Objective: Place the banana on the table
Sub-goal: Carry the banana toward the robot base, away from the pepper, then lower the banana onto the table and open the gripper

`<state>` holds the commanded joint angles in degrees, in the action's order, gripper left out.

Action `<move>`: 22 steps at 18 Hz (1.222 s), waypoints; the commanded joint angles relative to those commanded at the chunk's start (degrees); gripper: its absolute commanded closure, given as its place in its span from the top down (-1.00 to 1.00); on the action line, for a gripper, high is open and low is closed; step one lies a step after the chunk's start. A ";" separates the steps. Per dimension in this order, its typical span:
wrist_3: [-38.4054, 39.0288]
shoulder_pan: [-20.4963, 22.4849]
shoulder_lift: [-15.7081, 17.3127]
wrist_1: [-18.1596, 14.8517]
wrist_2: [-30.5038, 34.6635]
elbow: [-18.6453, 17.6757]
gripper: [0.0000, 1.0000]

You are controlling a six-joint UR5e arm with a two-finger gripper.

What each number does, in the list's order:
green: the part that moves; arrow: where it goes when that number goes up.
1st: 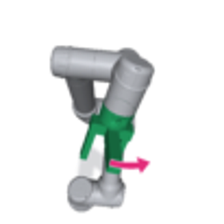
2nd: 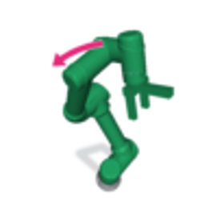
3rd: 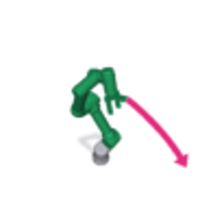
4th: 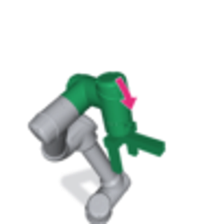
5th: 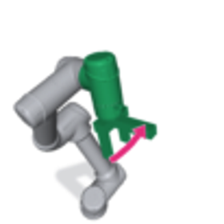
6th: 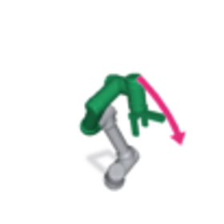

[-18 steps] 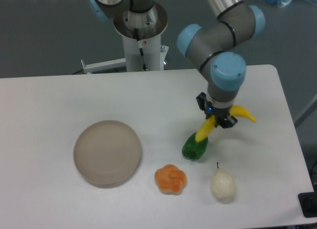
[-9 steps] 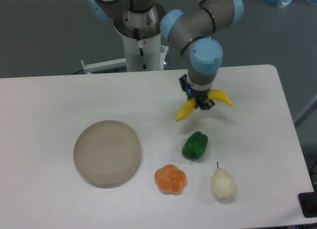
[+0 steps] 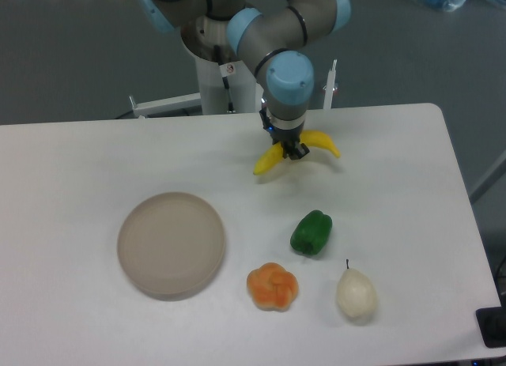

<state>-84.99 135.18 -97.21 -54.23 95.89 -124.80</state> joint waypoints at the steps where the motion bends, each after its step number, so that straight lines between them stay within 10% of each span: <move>1: -0.09 -0.44 -0.52 0.09 0.00 0.17 -0.32; 9: -0.09 -1.06 -1.93 0.44 0.00 0.88 -0.24; 11: 0.00 -1.06 -2.02 0.44 0.00 1.23 0.28; 12: 0.09 -1.06 -2.02 0.53 -0.17 1.40 0.89; 13: 0.17 -0.97 -2.11 0.35 -0.09 1.93 1.00; 22: -0.88 0.61 -5.17 -0.88 -0.09 12.55 1.00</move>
<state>-85.87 135.79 -102.38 -55.11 95.80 -112.25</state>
